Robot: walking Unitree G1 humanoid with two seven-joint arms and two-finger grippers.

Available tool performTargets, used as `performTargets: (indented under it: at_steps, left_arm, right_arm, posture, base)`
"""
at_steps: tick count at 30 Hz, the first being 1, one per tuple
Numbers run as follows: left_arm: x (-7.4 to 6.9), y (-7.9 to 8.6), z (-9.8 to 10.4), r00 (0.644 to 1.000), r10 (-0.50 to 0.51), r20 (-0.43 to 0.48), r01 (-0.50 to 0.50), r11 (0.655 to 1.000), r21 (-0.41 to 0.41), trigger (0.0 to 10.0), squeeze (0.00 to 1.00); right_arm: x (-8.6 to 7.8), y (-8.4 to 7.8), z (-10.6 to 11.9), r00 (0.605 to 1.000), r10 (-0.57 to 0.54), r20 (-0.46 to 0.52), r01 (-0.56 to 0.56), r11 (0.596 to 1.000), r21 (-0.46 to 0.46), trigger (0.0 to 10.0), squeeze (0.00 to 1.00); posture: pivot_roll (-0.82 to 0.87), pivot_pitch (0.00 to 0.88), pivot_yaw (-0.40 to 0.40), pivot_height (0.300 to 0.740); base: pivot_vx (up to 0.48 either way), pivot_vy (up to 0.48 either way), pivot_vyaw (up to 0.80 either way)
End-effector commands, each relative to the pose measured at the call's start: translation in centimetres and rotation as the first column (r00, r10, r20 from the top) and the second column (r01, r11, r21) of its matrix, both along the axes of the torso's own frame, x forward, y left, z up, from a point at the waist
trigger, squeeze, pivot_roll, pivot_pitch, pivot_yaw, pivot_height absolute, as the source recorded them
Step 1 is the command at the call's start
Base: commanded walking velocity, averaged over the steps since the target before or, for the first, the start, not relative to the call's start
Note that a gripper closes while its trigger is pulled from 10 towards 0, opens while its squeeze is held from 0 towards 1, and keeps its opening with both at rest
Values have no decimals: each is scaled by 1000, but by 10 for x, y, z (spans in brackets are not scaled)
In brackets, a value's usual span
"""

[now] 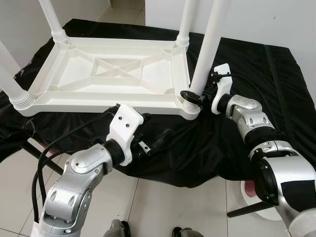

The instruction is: Building children table

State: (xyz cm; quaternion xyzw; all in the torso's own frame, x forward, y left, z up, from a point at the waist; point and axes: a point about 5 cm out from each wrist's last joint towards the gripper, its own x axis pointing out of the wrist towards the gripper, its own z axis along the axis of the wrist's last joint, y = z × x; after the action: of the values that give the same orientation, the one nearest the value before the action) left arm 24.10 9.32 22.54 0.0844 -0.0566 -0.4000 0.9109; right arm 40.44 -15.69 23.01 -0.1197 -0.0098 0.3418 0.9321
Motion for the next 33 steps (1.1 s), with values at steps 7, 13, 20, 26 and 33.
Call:
performTargets:
  at_steps: [7, 13, 20, 26, 33]
  left_arm:
    - [-3, 0, -2, 1000, 26, -11, -26, 1000, -7, 10000, 0]
    - [-3, -1, -3, 1000, 22, -16, -22, 1000, -10, 10000, 0]
    - [-3, -4, -5, 1000, 9, -25, -9, 1000, -16, 10000, 0]
    - [-3, -4, -5, 1000, 6, -25, -7, 1000, -17, 10000, 0]
    - [-3, -5, -6, 1000, 7, -25, -7, 1000, -18, 10000, 0]
  right_arm:
    - [5, -3, -25, 957, -284, -62, 285, 958, 4, 0, 0]
    - [6, -5, -31, 868, -486, -100, 494, 865, 86, 0, 0]
    - [-13, 0, -31, 457, -864, -210, 860, 370, 350, 0, 0]
    - [-17, 6, -25, 383, -899, -214, 875, 279, 395, 0, 0]
    - [-19, 13, -26, 351, -906, -238, 882, 234, 410, 0, 0]
  posture:
    - [43, 177, 30, 740]
    - [34, 179, 28, 740]
    - [25, 182, 28, 740]
    - [21, 179, 28, 740]
    - [23, 177, 27, 740]
  base:
    - [0, 0, 0]
    - [0, 0, 0]
    - [0, 0, 0]
    - [0, 0, 0]
    - [0, 0, 0]
